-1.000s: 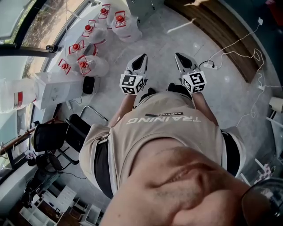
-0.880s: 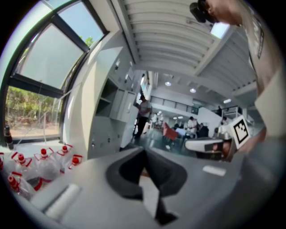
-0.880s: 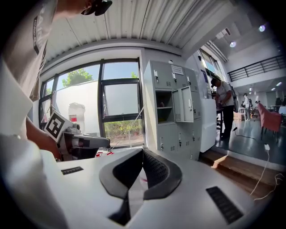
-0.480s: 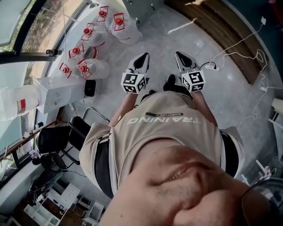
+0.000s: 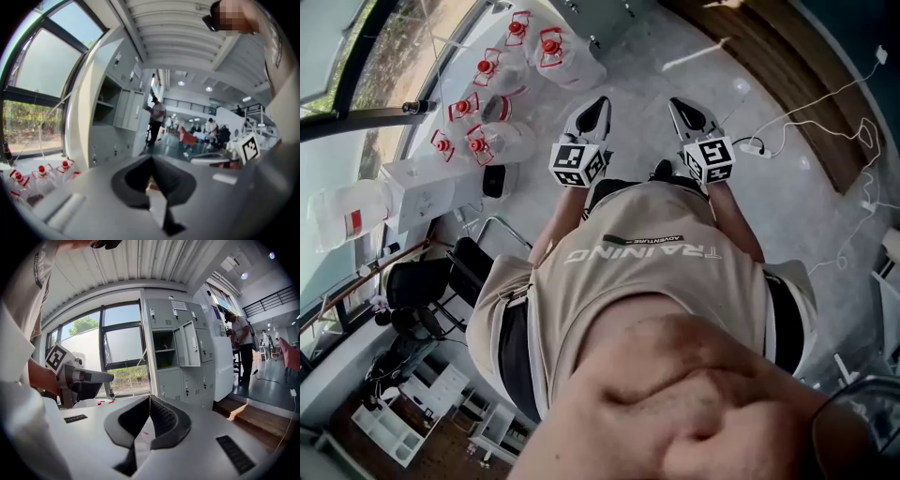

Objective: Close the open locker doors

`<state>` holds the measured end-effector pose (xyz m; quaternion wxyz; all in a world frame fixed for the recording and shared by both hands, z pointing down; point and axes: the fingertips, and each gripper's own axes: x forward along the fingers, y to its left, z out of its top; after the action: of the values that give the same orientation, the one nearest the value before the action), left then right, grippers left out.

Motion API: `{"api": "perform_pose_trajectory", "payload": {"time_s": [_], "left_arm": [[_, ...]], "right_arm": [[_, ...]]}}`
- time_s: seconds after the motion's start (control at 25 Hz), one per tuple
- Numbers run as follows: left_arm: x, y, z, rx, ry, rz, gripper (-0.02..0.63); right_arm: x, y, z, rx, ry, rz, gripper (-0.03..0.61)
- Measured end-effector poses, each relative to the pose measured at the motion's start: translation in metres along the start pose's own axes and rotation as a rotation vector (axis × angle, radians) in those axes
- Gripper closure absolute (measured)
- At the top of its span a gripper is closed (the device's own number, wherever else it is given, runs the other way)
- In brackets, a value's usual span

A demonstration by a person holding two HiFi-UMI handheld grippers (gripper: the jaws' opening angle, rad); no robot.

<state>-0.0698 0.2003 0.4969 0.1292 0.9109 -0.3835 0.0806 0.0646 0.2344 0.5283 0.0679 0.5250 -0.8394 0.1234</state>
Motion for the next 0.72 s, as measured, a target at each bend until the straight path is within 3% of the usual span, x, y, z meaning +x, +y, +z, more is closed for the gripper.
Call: {"api": "perform_pose_trajectory", "payload": {"time_s": [0.36, 0.72], "left_arm": [[0.038, 0.014, 0.002, -0.032, 0.020, 0.033, 0.614], [0.094, 0.095, 0.013, -0.014, 0.035, -0.007, 0.614]], "right_arm": [[0.034, -0.045, 0.004, 0.030, 0.004, 0.021, 0.563], [0.113, -0.070, 0.040, 0.008, -0.020, -0.085, 0.563]]}}
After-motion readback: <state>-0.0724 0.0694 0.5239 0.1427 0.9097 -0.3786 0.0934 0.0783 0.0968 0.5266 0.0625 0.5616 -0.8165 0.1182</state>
